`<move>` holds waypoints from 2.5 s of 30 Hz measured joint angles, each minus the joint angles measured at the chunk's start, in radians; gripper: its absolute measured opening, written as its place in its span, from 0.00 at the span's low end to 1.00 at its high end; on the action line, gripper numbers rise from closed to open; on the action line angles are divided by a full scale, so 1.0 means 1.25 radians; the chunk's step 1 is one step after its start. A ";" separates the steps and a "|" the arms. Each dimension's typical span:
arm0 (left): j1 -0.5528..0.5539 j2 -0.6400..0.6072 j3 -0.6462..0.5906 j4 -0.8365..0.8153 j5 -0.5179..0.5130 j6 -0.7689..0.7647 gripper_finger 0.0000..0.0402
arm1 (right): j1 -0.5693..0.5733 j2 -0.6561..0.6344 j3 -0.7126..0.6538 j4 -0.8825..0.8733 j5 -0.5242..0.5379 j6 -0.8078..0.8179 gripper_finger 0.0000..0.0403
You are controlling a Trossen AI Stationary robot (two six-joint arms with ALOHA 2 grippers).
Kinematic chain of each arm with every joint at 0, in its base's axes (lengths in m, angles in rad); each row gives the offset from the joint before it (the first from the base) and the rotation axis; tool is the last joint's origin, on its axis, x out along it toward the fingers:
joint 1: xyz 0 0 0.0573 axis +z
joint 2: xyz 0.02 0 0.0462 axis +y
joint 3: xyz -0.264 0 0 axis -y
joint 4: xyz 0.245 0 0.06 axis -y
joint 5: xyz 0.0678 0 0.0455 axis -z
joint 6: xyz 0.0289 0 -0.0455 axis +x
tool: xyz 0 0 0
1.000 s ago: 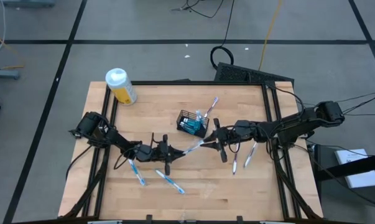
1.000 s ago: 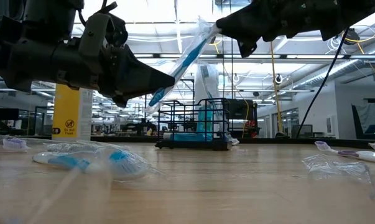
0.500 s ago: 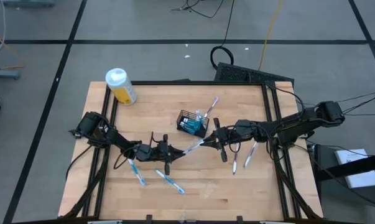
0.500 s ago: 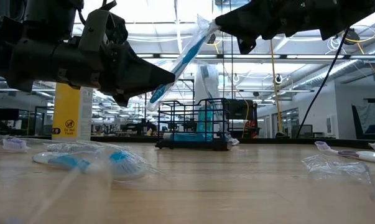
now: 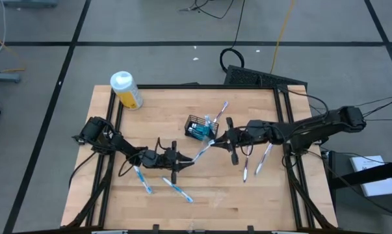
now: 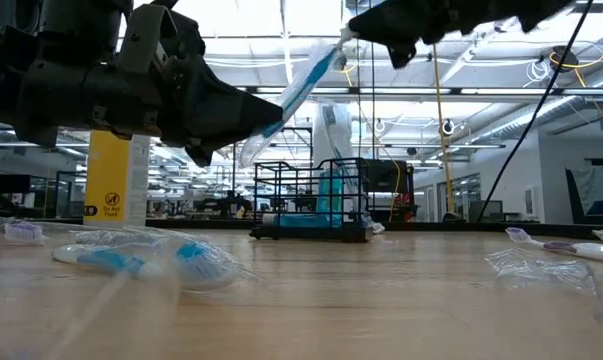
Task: Pick & Place toothbrushing station
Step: Put the blue toothbrush into the wire organizer
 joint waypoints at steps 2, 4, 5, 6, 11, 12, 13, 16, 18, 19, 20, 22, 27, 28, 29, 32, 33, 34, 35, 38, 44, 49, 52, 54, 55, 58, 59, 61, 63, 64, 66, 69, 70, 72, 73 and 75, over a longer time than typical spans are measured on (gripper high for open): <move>0.000 0.000 0.000 0.000 0.002 0.000 0.16 | 0.000 0.001 0.037 -0.063 0.028 -0.022 0.03; 0.000 0.000 0.000 -0.001 0.001 -0.001 0.16 | -0.001 0.001 0.067 -0.101 0.036 -0.033 0.03; -0.001 0.000 -0.001 0.000 0.003 -0.001 0.16 | -0.001 0.001 0.076 -0.102 0.042 -0.040 0.02; -0.002 0.000 -0.001 0.005 0.013 -0.001 0.16 | -0.001 0.001 0.082 -0.099 0.068 -0.050 0.02; -0.006 0.000 -0.001 0.022 0.010 0.001 0.17 | -0.001 0.003 0.079 -0.128 0.069 -0.037 0.02; -0.007 -0.001 -0.001 0.022 0.010 0.003 0.17 | 0.000 0.003 0.079 -0.128 0.064 -0.035 0.02; -0.008 -0.001 -0.001 0.022 0.010 0.004 0.17 | 0.000 0.002 0.079 -0.130 0.068 -0.035 0.02; -0.009 -0.001 -0.001 0.025 0.011 0.005 0.17 | -0.003 0.002 0.079 -0.143 0.083 -0.027 0.02; -0.009 -0.001 -0.001 0.029 0.011 0.006 0.17 | -0.002 0.002 0.079 -0.145 0.079 -0.023 0.02; -0.009 -0.001 -0.001 0.029 0.011 0.005 0.17 | -0.001 0.002 0.079 -0.145 0.073 -0.022 0.02; -0.010 -0.001 -0.001 0.029 0.012 0.005 0.17 | 0.000 0.002 0.079 -0.147 0.067 -0.020 0.02; -0.010 -0.001 -0.001 0.034 0.022 0.005 0.17 | 0.001 0.002 0.079 -0.156 0.066 -0.014 0.02; -0.014 -0.001 -0.001 0.040 0.023 0.006 0.17 | 0.007 -0.006 0.079 -0.170 0.068 -0.002 0.02; -0.015 -0.001 -0.001 0.041 0.024 0.008 0.17 | 0.007 -0.007 0.079 -0.171 0.068 0.003 0.02; -0.016 -0.001 -0.001 0.041 0.030 0.009 0.17 | 0.007 -0.007 0.079 -0.176 0.068 0.010 0.02; -0.016 -0.001 -0.001 0.043 0.042 0.013 0.17 | 0.011 -0.016 0.079 -0.200 0.069 0.032 0.02; -0.016 -0.001 -0.001 0.044 0.043 0.013 0.17 | 0.015 -0.017 0.079 -0.195 0.069 0.033 0.02; -0.018 -0.001 -0.001 0.046 0.043 0.013 0.17 | 0.020 -0.018 0.079 -0.193 0.071 0.034 0.02; -0.019 -0.001 -0.001 0.052 0.043 0.013 0.17 | 0.025 -0.021 0.079 -0.195 0.071 0.034 0.02; -0.024 -0.001 -0.001 0.072 0.043 0.021 0.17 | 0.040 -0.024 0.079 -0.188 0.108 0.026 0.02; -0.033 -0.001 -0.001 0.067 0.043 0.009 0.17 | 0.043 -0.023 0.079 -0.172 0.113 0.017 0.02; -0.014 -0.023 -0.005 -0.084 0.015 -0.079 0.17 | 0.043 -0.023 0.079 -0.170 0.112 0.017 0.02; 0.000 -0.036 -0.005 -0.165 -0.012 -0.122 0.17 | 0.044 -0.023 0.079 -0.170 0.111 0.017 0.02; 0.004 -0.037 -0.005 -0.198 -0.029 -0.133 0.17 | 0.044 -0.023 0.079 -0.167 0.110 0.016 0.02; 0.005 -0.037 -0.005 -0.204 -0.037 -0.133 0.17 | 0.044 -0.023 0.079 -0.163 0.109 0.015 0.02; 0.011 -0.038 -0.005 -0.232 -0.049 -0.142 0.17 | 0.044 -0.028 0.079 -0.158 0.106 0.015 0.02; 0.015 -0.038 -0.005 -0.258 -0.049 -0.155 0.17 | 0.044 -0.029 0.079 -0.156 0.106 0.014 0.02; 0.023 -0.038 -0.005 -0.304 -0.049 -0.179 0.17 | 0.044 -0.029 0.079 -0.158 0.105 0.013 0.02; 0.031 -0.038 -0.005 -0.344 -0.051 -0.196 0.17 | 0.045 -0.029 0.079 -0.157 0.105 0.013 0.02; 0.033 -0.038 -0.005 -0.368 -0.051 -0.203 0.17 | 0.046 -0.029 0.079 -0.156 0.105 0.013 0.02; 0.036 -0.038 -0.005 -0.409 -0.059 -0.217 0.17 | 0.049 -0.029 0.079 -0.151 0.105 0.010 0.02; 0.036 -0.038 -0.005 -0.451 -0.087 -0.233 0.17 | 0.059 -0.036 0.079 -0.151 0.104 0.011 0.02; 0.036 -0.038 -0.005 -0.464 -0.095 -0.237 0.17 | 0.061 -0.039 0.079 -0.150 0.104 0.012 0.02; 0.036 -0.038 -0.005 -0.475 -0.107 -0.241 0.17 | 0.069 -0.049 0.079 -0.150 0.104 0.017 0.02; 0.036 -0.038 -0.005 -0.478 -0.109 -0.244 0.17 | 0.074 -0.054 0.079 -0.152 0.104 0.020 0.02; 0.036 -0.038 -0.005 -0.481 -0.112 -0.247 0.17 | 0.086 -0.063 0.079 -0.151 0.104 0.025 0.02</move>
